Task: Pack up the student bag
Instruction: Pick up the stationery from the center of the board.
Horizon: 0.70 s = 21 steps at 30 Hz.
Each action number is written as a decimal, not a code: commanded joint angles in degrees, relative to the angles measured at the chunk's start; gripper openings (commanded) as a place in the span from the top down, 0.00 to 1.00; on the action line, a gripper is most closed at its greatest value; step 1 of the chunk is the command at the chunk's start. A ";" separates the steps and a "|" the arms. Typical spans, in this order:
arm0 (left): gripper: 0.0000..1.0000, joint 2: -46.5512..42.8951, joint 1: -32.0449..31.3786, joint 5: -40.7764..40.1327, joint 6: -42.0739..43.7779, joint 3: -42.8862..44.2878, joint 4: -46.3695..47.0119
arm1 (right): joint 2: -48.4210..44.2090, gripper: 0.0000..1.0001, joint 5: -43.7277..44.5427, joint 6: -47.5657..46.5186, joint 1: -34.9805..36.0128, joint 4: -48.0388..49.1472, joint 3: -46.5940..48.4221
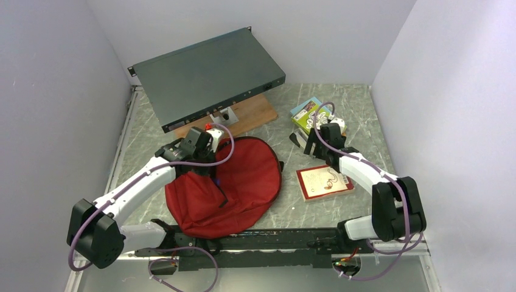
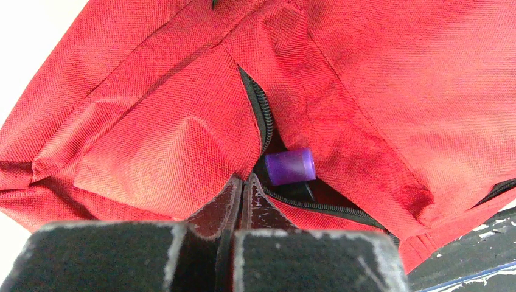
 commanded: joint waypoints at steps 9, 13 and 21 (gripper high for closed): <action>1.00 -2.75 -0.33 1.49 0.87 1.09 0.27 | 5.25 0.15 -6.51 -3.16 -2.33 6.53 2.84; 1.00 -3.03 -0.33 1.28 0.84 0.92 0.20 | 5.36 0.17 -7.25 -3.46 -2.29 7.16 1.82; 1.00 -2.90 -0.33 1.32 0.87 0.96 0.26 | 7.24 0.29 -9.66 -3.57 -0.71 9.23 1.80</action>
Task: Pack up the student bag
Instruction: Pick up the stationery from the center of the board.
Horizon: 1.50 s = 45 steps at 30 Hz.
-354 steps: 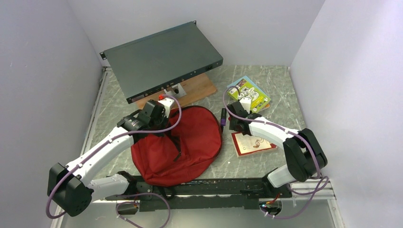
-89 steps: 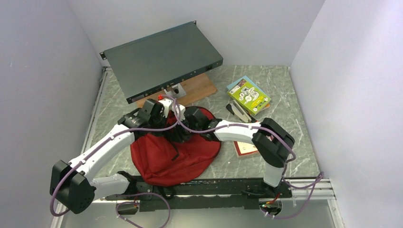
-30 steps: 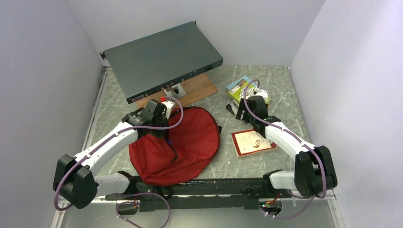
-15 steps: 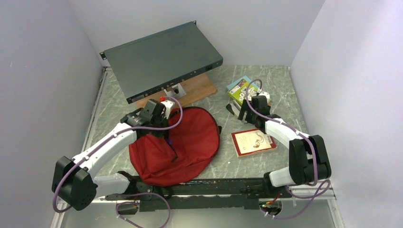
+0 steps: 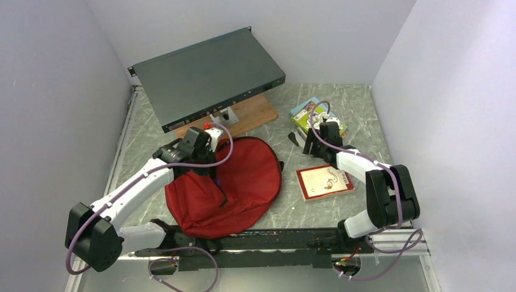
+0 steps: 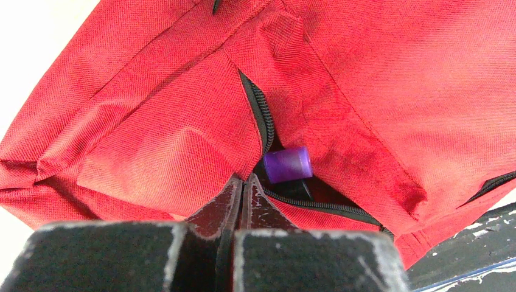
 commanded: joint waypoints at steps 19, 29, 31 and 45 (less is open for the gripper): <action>1.00 0.04 -0.33 0.68 0.90 1.19 0.08 | 11.97 0.33 13.80 -3.40 12.25 -2.09 10.12; 1.00 -0.10 -0.29 0.29 0.96 1.18 0.08 | 11.66 0.61 15.37 -3.54 13.13 -0.27 8.99; 1.00 -0.22 -0.33 0.05 0.93 1.18 0.13 | 10.96 0.67 16.35 -3.57 13.50 -0.32 8.83; 1.00 -0.42 -0.31 0.44 0.87 1.16 0.15 | -1.61 1.00 10.23 -5.04 15.62 0.81 5.17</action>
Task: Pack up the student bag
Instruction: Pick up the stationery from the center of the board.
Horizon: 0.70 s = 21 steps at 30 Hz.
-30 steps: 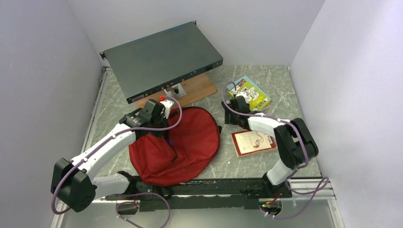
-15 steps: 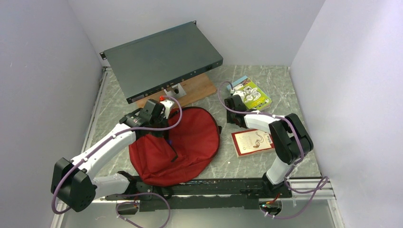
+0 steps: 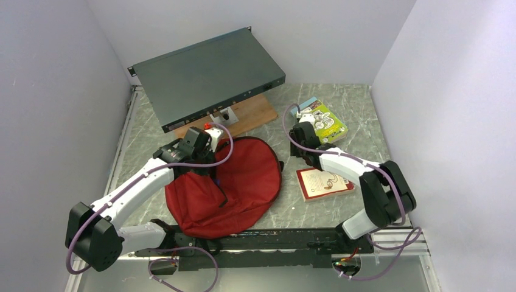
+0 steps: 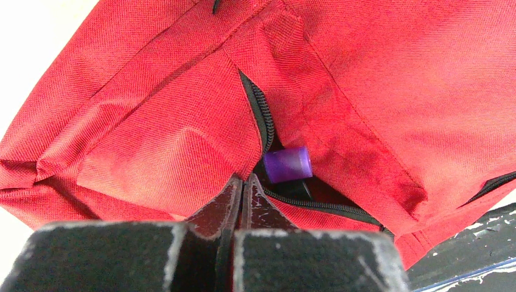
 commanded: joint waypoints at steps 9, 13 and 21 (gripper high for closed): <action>1.00 -0.51 -0.32 0.55 0.85 1.20 0.19 | -13.48 1.00 -9.47 2.03 -0.08 4.99 -3.52; 1.00 -0.22 -0.31 0.50 0.85 1.32 0.09 | -17.62 1.00 -14.32 4.77 -2.16 4.30 -3.87; 1.00 -1.33 -0.32 0.07 0.74 1.29 0.45 | -25.44 1.00 -44.27 3.95 -2.08 13.33 -4.90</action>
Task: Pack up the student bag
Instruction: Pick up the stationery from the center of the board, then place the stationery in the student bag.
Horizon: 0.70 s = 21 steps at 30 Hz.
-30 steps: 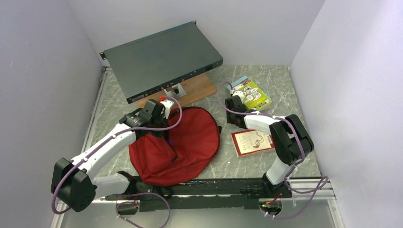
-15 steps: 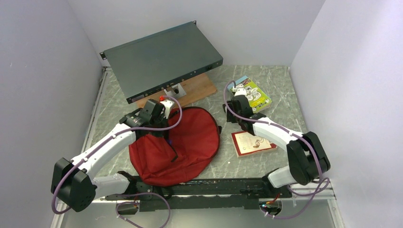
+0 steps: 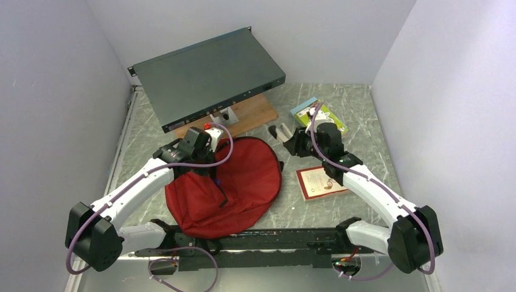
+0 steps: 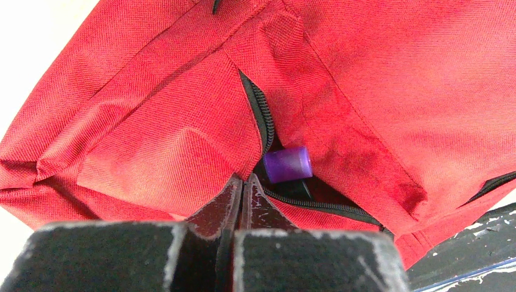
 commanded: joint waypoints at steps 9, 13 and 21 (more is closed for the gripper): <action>1.00 -2.12 -0.24 -0.44 0.61 1.11 0.72 | 5.06 1.00 -35.55 -11.73 11.58 16.10 3.10; 1.00 -2.46 -0.24 -0.57 0.55 1.03 0.80 | 8.12 1.00 -33.24 -18.00 14.32 17.88 2.24; 1.00 -2.24 -0.24 -0.45 0.69 1.01 0.81 | 12.31 1.00 -18.13 -35.64 24.78 11.08 3.93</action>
